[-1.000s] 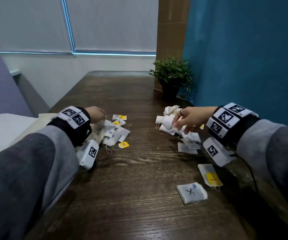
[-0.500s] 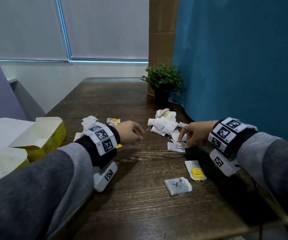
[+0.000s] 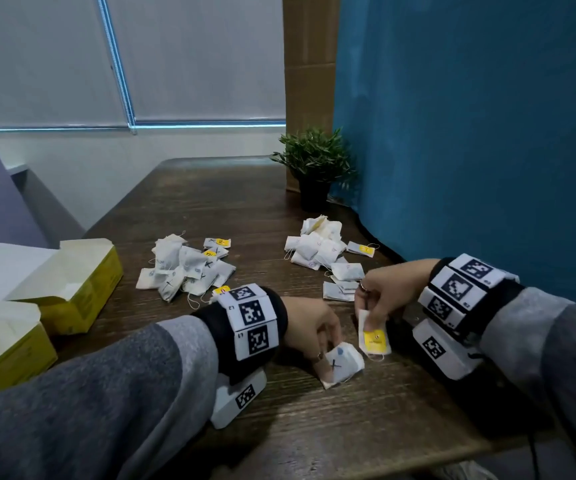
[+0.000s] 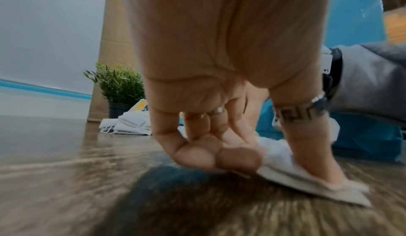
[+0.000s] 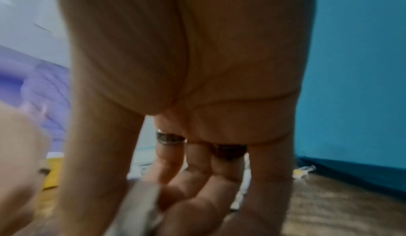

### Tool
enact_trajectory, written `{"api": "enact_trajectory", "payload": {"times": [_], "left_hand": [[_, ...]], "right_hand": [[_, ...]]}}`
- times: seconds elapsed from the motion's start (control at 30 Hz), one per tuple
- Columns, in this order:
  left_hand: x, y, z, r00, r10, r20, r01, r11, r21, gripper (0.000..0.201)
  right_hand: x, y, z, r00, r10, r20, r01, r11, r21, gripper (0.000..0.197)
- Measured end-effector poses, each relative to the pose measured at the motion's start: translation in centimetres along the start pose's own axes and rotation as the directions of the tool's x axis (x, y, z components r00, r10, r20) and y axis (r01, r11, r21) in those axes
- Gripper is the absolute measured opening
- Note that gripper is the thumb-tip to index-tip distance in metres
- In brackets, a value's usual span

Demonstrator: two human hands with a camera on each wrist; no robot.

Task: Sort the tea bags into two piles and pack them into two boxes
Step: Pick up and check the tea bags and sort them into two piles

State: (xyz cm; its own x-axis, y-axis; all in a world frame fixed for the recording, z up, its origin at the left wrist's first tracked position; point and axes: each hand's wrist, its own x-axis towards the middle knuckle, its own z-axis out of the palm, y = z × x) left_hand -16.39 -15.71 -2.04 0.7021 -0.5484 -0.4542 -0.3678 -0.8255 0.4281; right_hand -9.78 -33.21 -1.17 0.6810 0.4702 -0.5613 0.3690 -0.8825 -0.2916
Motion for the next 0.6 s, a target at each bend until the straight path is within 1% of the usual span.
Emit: {"api": "enact_trajectory", "payload": {"times": [0.03, 0.07, 0.1, 0.13, 0.17, 0.2, 0.23, 0.27, 0.3, 0.33, 0.37, 0.43, 0.53, 0.6], "left_hand": [[-0.1, -0.1, 0.0, 1.000, -0.003, -0.015, 0.003, 1.000, 0.019, 0.033], [-0.3, -0.3, -0.1, 0.999, -0.004, -0.036, 0.005, 1.000, 0.030, 0.024], [-0.6, -0.7, -0.2, 0.998, -0.004, -0.061, 0.005, 1.000, 0.017, 0.023], [-0.9, -1.2, -0.4, 0.995, -0.005, -0.096, 0.001, 0.999, -0.040, 0.025], [-1.3, -1.9, -0.5, 0.991, -0.016, -0.136, -0.006, 0.987, -0.158, 0.025], [-1.6, -2.6, -0.7, 0.983, -0.031, -0.178, -0.028, 0.948, -0.318, 0.025], [-1.9, -3.4, -0.9, 0.974, -0.047, -0.223, -0.069, 0.873, -0.482, 0.025], [-2.4, -4.1, -1.0, 0.959, -0.070, -0.274, -0.120, 0.775, -0.621, 0.025], [-2.9, -4.7, -1.2, 0.941, -0.102, -0.323, -0.170, 0.682, -0.712, 0.023], [-3.4, -5.2, -1.3, 0.920, -0.133, -0.369, -0.213, 0.621, -0.754, 0.021], [-3.8, -5.7, -1.5, 0.899, -0.151, -0.410, -0.252, 0.587, -0.769, 0.020], [-4.7, -6.4, -1.8, 0.870, -0.145, -0.472, -0.335, 0.528, -0.780, 0.026], [-5.6, -7.2, -1.9, 0.853, -0.146, -0.501, -0.403, 0.424, -0.811, 0.035], [-6.0, -7.5, -1.9, 0.846, -0.153, -0.511, -0.425, 0.385, -0.819, 0.034]], "right_hand": [[-0.2, 0.0, -0.2, 0.995, -0.040, -0.091, 0.040, 0.999, -0.004, 0.017], [-0.4, 0.0, -0.5, 0.971, -0.097, -0.220, 0.098, 0.995, -0.004, 0.017], [-0.7, -0.2, -0.7, 0.916, -0.163, -0.366, 0.183, 0.983, 0.021, 0.015], [-1.0, -0.4, -0.8, 0.834, -0.211, -0.510, 0.286, 0.955, 0.073, 0.012], [-1.3, -0.6, -0.8, 0.744, -0.221, -0.630, 0.387, 0.912, 0.137, 0.013], [-1.5, -0.8, -0.9, 0.671, -0.204, -0.713, 0.472, 0.859, 0.197, 0.014], [-1.8, -1.2, -0.8, 0.628, -0.182, -0.756, 0.537, 0.805, 0.253, 0.013], [-2.1, -1.5, -0.7, 0.617, -0.169, -0.769, 0.582, 0.756, 0.300, 0.010], [-2.4, -1.9, -0.6, 0.627, -0.172, -0.760, 0.613, 0.711, 0.344, 0.008], [-2.5, -2.2, -0.5, 0.645, -0.186, -0.741, 0.636, 0.668, 0.386, 0.008], [-2.6, -2.5, -0.3, 0.661, -0.207, -0.721, 0.653, 0.631, 0.418, 0.008], [-2.4, -3.2, -0.1, 0.673, -0.232, -0.702, 0.678, 0.572, 0.461, 0.006], [-2.0, -4.2, 0.3, 0.671, -0.205, -0.713, 0.701, 0.488, 0.520, 0.004], [-1.9, -4.8, 0.3, 0.664, -0.195, -0.722, 0.712, 0.461, 0.531, 0.010]]}}
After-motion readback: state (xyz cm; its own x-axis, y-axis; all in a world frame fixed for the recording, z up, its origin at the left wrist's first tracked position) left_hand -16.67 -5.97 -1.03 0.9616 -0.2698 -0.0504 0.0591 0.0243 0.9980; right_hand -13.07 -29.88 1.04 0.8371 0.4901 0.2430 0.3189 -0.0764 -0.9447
